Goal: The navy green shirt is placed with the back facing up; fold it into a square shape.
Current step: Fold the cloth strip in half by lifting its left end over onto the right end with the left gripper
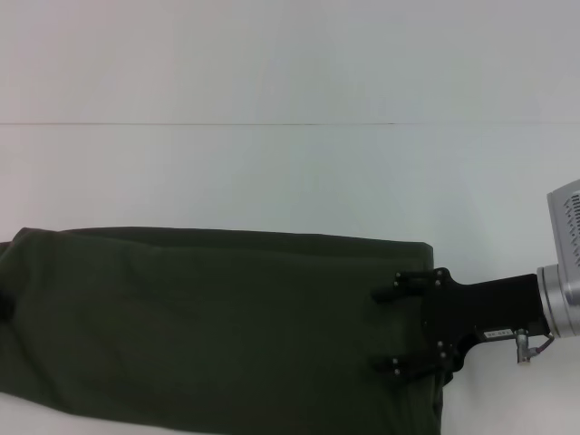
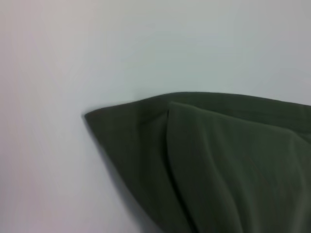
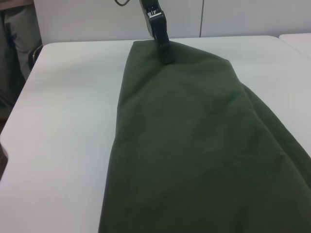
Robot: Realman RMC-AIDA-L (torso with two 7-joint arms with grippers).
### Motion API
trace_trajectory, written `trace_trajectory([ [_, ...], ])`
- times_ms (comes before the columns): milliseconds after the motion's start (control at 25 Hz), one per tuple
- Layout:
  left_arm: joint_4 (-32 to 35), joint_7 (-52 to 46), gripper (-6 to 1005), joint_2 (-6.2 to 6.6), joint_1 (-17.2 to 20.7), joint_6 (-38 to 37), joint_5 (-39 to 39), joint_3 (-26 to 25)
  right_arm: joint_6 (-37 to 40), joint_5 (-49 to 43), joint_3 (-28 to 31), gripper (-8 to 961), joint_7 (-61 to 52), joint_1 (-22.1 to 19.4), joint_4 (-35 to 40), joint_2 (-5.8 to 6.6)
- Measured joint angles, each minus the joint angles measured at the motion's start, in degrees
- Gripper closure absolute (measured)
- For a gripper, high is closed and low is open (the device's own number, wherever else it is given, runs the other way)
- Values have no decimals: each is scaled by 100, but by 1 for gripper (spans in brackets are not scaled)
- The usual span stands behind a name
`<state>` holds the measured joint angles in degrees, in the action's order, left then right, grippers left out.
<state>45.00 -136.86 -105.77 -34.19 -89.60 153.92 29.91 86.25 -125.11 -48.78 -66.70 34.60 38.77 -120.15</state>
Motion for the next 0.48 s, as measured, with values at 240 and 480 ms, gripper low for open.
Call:
trace_trajectory([
  [240, 26, -13, 857, 28, -58, -276, -56, -149, -14, 10, 0, 37, 0, 22, -10, 0],
  [480, 87, -19, 857, 31, -42, -324, -61, -261, -19, 36, -4, 38, 0, 29, -19, -6],
])
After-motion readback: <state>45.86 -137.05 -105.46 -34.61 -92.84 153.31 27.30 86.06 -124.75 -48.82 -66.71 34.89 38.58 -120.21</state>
